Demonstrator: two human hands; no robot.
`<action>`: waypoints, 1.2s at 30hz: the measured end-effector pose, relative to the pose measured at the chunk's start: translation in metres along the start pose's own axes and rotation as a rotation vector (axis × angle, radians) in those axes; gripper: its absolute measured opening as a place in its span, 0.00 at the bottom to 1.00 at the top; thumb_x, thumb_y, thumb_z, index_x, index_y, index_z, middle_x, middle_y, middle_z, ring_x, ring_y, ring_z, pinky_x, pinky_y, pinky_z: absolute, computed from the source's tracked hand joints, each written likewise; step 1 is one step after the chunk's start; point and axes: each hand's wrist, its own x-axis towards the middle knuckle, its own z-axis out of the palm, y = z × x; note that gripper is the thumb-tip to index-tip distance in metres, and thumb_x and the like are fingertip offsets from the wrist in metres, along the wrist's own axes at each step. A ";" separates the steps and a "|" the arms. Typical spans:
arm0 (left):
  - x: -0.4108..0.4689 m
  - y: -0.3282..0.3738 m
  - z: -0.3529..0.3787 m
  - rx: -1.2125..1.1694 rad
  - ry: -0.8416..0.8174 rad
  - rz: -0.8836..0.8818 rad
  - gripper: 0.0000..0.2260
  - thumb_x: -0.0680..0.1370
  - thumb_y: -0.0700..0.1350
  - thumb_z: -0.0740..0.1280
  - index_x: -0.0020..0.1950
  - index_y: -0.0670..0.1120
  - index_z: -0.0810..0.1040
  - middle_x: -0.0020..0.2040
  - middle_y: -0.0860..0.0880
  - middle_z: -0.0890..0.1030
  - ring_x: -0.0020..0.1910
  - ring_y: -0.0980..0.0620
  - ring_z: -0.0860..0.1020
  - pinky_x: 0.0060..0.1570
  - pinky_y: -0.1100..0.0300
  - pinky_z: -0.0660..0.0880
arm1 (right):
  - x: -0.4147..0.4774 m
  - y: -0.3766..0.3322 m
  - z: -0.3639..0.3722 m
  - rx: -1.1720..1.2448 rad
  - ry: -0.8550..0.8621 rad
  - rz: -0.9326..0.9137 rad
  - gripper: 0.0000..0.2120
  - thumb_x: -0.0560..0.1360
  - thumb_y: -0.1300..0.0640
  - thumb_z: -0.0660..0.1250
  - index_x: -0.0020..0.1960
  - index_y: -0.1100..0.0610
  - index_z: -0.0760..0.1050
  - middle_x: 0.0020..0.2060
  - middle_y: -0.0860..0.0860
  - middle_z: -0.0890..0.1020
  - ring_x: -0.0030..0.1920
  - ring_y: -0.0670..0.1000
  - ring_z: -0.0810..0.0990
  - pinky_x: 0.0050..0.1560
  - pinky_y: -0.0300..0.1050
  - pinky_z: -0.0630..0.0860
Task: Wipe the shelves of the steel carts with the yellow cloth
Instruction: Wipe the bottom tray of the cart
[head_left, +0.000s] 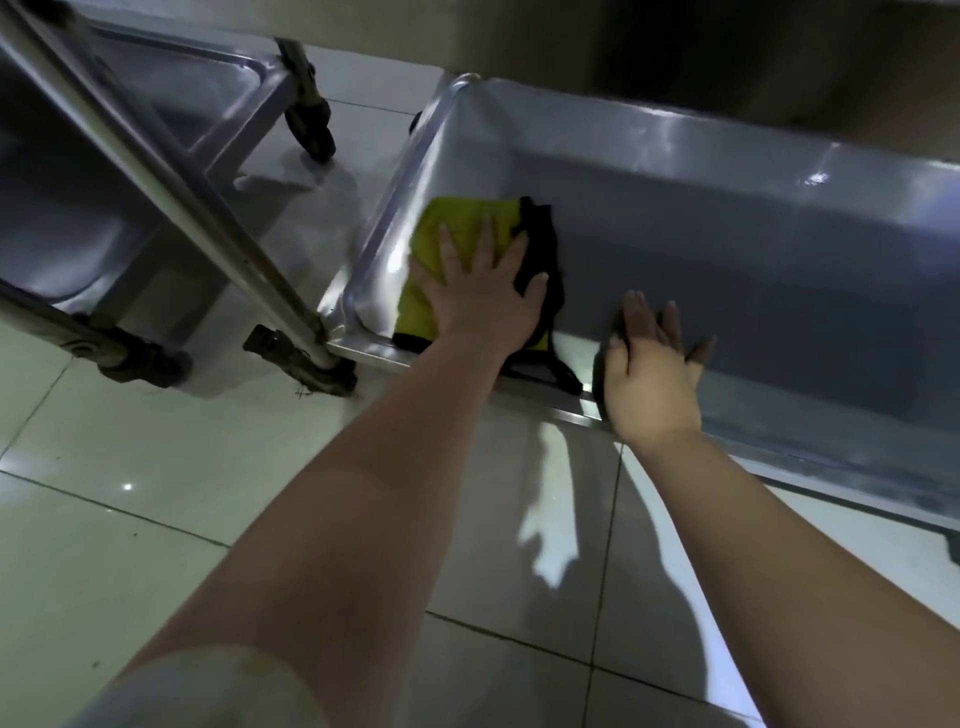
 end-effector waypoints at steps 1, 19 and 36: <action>0.000 0.022 0.002 0.011 -0.022 0.061 0.27 0.79 0.66 0.44 0.77 0.64 0.46 0.80 0.54 0.41 0.76 0.36 0.36 0.65 0.27 0.36 | -0.001 0.001 -0.002 0.121 0.053 0.015 0.24 0.80 0.58 0.54 0.76 0.56 0.61 0.77 0.50 0.61 0.78 0.54 0.48 0.75 0.61 0.37; -0.082 0.151 0.019 -0.337 -0.143 0.635 0.18 0.80 0.51 0.60 0.70 0.61 0.70 0.78 0.54 0.59 0.78 0.48 0.51 0.74 0.46 0.42 | 0.029 0.116 -0.114 0.056 -0.159 0.336 0.22 0.77 0.52 0.63 0.71 0.45 0.68 0.70 0.54 0.71 0.72 0.59 0.64 0.71 0.58 0.61; -0.077 0.130 -0.015 -0.623 -0.304 0.278 0.42 0.67 0.49 0.79 0.75 0.55 0.61 0.70 0.49 0.72 0.69 0.47 0.69 0.67 0.52 0.65 | -0.035 0.104 -0.172 0.418 -0.138 0.049 0.11 0.71 0.69 0.68 0.51 0.58 0.78 0.42 0.52 0.76 0.43 0.50 0.71 0.43 0.38 0.64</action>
